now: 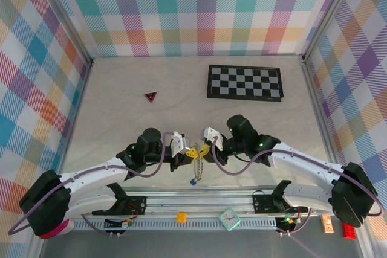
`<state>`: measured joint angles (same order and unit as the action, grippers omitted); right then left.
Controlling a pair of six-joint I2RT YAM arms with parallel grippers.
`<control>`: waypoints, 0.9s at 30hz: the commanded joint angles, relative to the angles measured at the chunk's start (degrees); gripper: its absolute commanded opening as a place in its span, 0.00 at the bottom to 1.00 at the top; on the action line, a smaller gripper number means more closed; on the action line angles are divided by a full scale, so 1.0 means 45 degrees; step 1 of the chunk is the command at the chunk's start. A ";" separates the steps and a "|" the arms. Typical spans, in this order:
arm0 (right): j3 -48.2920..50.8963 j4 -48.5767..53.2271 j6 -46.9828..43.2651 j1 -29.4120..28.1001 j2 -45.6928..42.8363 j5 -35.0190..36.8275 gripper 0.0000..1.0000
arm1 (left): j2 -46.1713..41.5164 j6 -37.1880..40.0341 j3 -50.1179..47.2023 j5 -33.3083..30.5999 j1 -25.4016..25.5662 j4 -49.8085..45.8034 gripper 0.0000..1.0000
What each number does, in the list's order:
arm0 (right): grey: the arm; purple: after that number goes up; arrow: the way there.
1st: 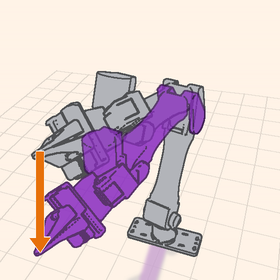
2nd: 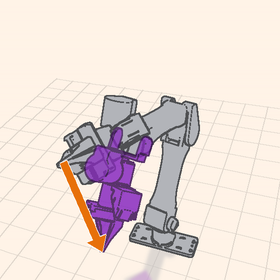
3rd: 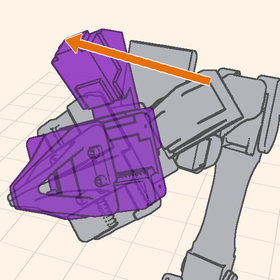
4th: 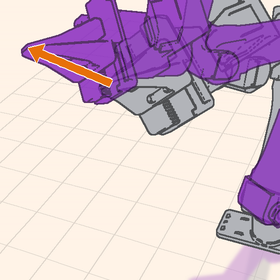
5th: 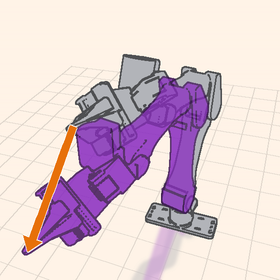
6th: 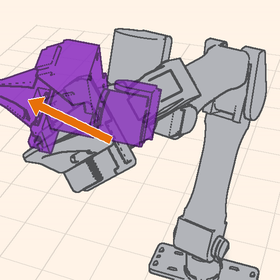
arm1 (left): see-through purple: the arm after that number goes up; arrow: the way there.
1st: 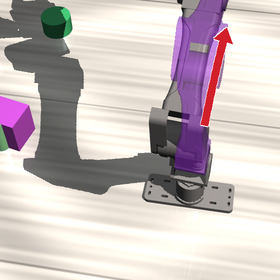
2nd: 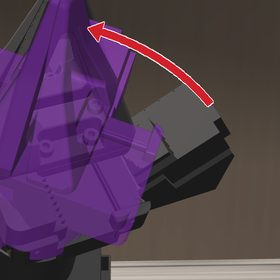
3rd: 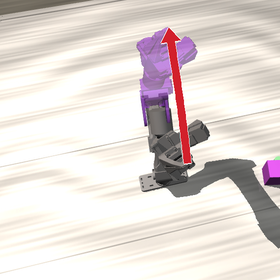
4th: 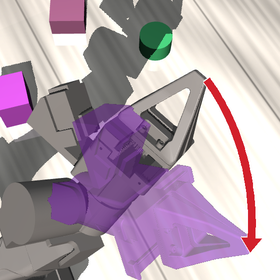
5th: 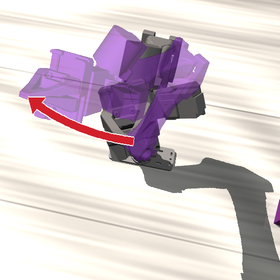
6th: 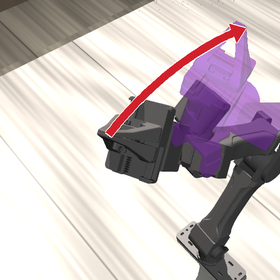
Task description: Put the keys on the keyring
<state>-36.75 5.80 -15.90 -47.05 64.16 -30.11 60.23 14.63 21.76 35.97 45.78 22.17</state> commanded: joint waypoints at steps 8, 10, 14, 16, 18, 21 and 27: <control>-0.1243 0.1030 -0.1288 -0.0033 0.0274 -0.0218 0.00 | -0.0454 0.0498 0.0519 -0.0550 0.0179 -0.0478 0.22; -0.1692 0.1991 -0.1818 -0.0033 0.0340 0.0067 0.00 | -0.0595 0.0711 0.0833 -0.0906 0.0190 -0.1451 0.26; -0.2732 0.3835 -0.2626 -0.0091 0.0859 0.0616 0.00 | -0.0555 0.1286 0.1531 -0.1234 0.0190 -0.3270 0.27; -0.3168 0.4525 -0.3011 -0.0203 0.1132 0.0858 0.00 | -0.0494 0.1466 0.1733 -0.1274 0.0197 -0.3724 0.27; -0.3617 0.5103 -0.3360 -0.0339 0.1377 0.1063 0.00 | -0.0460 0.1605 0.1843 -0.1274 0.0181 -0.3889 0.26; -0.4113 0.5625 -0.3734 -0.0499 0.1671 0.1221 0.00 | -0.0422 0.1757 0.1941 -0.1273 0.0192 -0.3940 0.23; -0.4589 0.5638 -0.3895 -0.0755 0.2039 0.0770 0.00 | -0.0206 0.1807 0.2025 -0.1069 0.0195 -0.3757 0.13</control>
<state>-55.05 29.80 -31.16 -49.69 72.88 -24.21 58.59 21.67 29.19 30.55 46.00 5.67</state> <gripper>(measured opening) 0.042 0.141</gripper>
